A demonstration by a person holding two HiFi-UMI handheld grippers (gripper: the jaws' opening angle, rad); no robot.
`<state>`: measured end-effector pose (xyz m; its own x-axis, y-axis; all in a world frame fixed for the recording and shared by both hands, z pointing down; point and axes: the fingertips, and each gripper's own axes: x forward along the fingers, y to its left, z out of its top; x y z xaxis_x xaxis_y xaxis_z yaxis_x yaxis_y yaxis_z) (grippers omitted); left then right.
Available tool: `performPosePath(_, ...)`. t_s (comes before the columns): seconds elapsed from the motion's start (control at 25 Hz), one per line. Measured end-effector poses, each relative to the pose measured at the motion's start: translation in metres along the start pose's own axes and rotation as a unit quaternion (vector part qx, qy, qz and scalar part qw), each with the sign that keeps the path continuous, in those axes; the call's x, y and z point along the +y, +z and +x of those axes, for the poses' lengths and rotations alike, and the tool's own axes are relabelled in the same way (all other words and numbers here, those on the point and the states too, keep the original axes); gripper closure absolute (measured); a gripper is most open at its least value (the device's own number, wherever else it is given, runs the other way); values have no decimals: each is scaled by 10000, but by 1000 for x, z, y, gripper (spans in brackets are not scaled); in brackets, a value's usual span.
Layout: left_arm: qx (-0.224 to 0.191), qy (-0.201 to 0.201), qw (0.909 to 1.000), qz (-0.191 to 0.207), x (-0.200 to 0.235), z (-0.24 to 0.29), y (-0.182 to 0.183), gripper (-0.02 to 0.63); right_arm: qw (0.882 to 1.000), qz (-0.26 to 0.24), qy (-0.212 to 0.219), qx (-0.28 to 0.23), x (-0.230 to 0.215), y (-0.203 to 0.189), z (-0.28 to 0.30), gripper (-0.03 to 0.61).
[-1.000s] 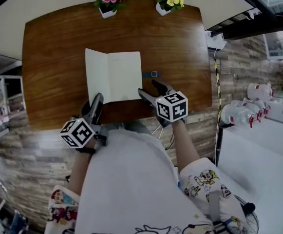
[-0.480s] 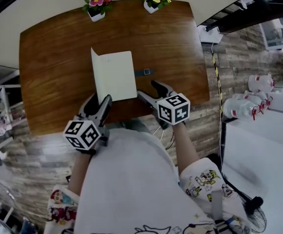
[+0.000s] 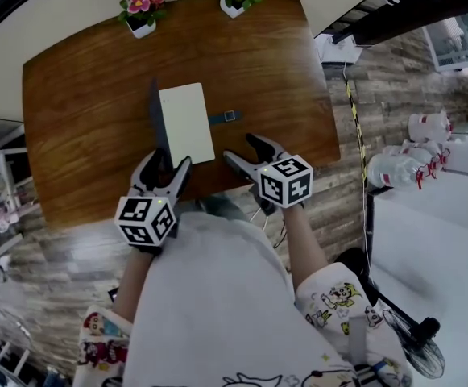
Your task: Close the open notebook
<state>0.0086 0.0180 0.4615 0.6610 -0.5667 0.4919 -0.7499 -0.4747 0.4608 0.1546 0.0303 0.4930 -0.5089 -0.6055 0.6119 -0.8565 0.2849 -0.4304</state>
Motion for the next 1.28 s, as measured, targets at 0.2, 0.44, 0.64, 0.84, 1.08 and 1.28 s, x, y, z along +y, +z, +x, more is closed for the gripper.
performPosePath(0.2,133,215,9992,300,-6,13,-6,321,9999,112,47,-95,-7,-2,-8,278)
performPosePath(0.44,286,475,9966,604,-10,26,-14,302,9989,304,157,-328,-12,-1,-19,278)
performPosePath(0.64,411,649,9934,850,-12,38,-20,291,9978,445,309,-390,-17,-1,-24,278)
performPosePath(0.84,507,815,9900,1035,-17,46,-27,284,9968,482,467,-437,-17,-3,-32,280)
performPosePath(1.08,631,963,9854,1254,-19,56,-36,273,9980,349,235,-474,-29,-6,-40,439)
performPosePath(1.28,783,1071,9803,1462,-21,63,-43,265,9975,420,155,-555,-37,-8,-49,473)
